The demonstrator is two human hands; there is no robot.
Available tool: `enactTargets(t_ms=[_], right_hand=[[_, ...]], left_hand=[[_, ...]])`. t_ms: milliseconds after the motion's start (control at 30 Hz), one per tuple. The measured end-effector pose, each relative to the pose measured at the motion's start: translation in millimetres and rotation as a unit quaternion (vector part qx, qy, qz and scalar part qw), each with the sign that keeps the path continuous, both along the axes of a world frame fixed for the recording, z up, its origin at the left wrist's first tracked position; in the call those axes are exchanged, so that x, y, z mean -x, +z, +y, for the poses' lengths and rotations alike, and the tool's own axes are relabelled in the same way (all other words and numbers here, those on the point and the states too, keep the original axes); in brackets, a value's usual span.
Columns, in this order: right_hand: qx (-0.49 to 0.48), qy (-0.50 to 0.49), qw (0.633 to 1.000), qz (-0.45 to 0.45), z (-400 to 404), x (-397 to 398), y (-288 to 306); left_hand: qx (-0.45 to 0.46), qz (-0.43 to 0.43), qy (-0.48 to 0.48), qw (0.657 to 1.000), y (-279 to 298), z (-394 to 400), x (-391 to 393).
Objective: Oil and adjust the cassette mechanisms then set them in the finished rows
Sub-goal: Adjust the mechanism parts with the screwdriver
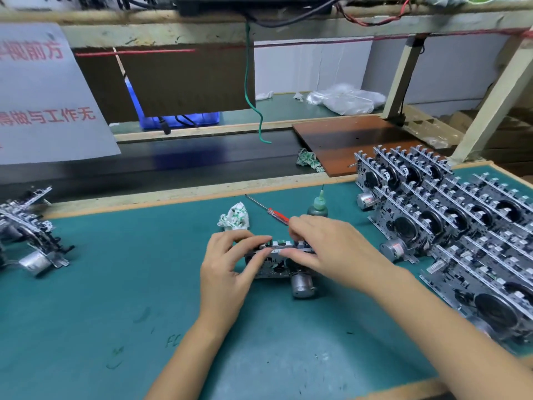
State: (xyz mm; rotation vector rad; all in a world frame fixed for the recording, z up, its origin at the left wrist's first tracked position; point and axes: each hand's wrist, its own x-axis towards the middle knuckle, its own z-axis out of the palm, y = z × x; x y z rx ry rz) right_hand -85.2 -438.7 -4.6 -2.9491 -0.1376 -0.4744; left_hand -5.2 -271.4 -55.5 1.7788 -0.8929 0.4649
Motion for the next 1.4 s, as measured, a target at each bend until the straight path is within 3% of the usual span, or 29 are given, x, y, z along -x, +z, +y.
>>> enactTargets(t_ms=[167, 367, 567, 700, 833, 1000, 1167, 1267, 1400], right_hand=[[0.091, 0.056, 0.994, 0.029, -4, -6, 15], [0.140, 0.047, 0.987, 0.057, -16, 15, 34], [0.079, -0.030, 0.996, -0.001, -50, 65, 88], [0.071, -0.082, 0.992, -0.067, -92, 101, 127], [0.130, -0.160, 0.974, -0.089, -142, 138, 146], [0.169, -0.305, 0.935, -0.057, -197, 190, 127], [0.169, -0.411, 0.895, 0.042, -232, 222, 83], [0.132, -0.422, 0.894, 0.072, -242, 239, 55], [0.056, -0.396, 0.912, 0.095, -250, 243, 21]], left_hand=[[-0.045, -0.033, 0.016, 0.998, 9, -2, -8], [-0.118, -0.105, -0.059, 0.986, 42, -9, -4], [-0.127, -0.197, -0.142, 0.962, 112, -57, 12], [-0.132, -0.189, -0.197, 0.953, 158, -118, 28], [-0.134, -0.170, -0.246, 0.945, 180, -190, 52], [-0.204, -0.160, -0.317, 0.913, 162, -264, 100], [-0.368, -0.133, -0.368, 0.843, 121, -314, 148], [-0.425, -0.113, -0.394, 0.807, 95, -322, 163], [-0.471, -0.145, -0.361, 0.792, 72, -323, 170]])
